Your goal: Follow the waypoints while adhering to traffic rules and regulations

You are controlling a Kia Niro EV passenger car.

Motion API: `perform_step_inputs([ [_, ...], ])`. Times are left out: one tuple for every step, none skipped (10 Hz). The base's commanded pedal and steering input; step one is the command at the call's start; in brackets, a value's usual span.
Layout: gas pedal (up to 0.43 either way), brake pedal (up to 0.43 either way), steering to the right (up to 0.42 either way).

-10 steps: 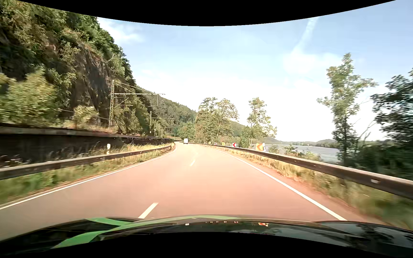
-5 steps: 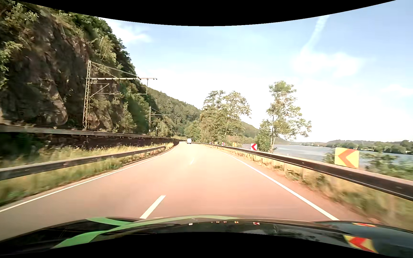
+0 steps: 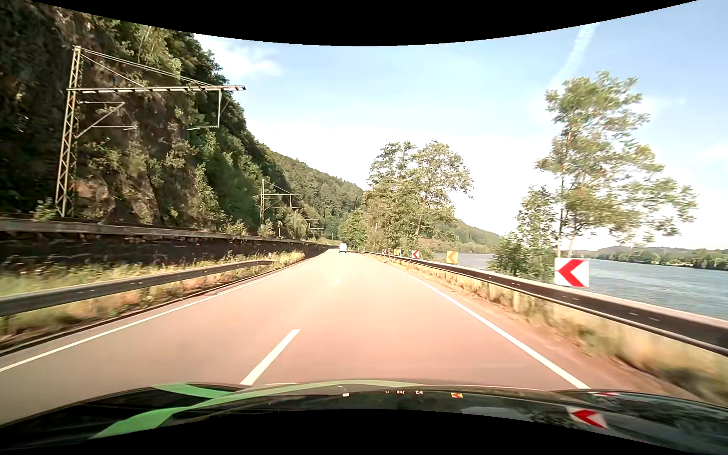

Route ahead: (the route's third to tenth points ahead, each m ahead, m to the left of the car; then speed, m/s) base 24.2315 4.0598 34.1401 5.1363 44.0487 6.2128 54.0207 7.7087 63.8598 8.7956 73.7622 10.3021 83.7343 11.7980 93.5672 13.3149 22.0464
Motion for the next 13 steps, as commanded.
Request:
perform_step_inputs([
  [0.169, 0.000, -0.022],
  [0.189, 0.000, -0.022],
  [0.209, 0.000, -0.022],
  [0.228, 0.000, -0.022],
  [0.228, 0.000, -0.023],
  [0.248, 0.000, -0.022],
  [0.248, 0.000, -0.022],
  [0.248, 0.000, -0.022],
  [0.248, 0.000, -0.022],
  [0.248, 0.000, -0.020],
  [0.248, 0.000, -0.019],
  [0.248, 0.000, -0.018],
  [0.240, 0.000, -0.016],
])
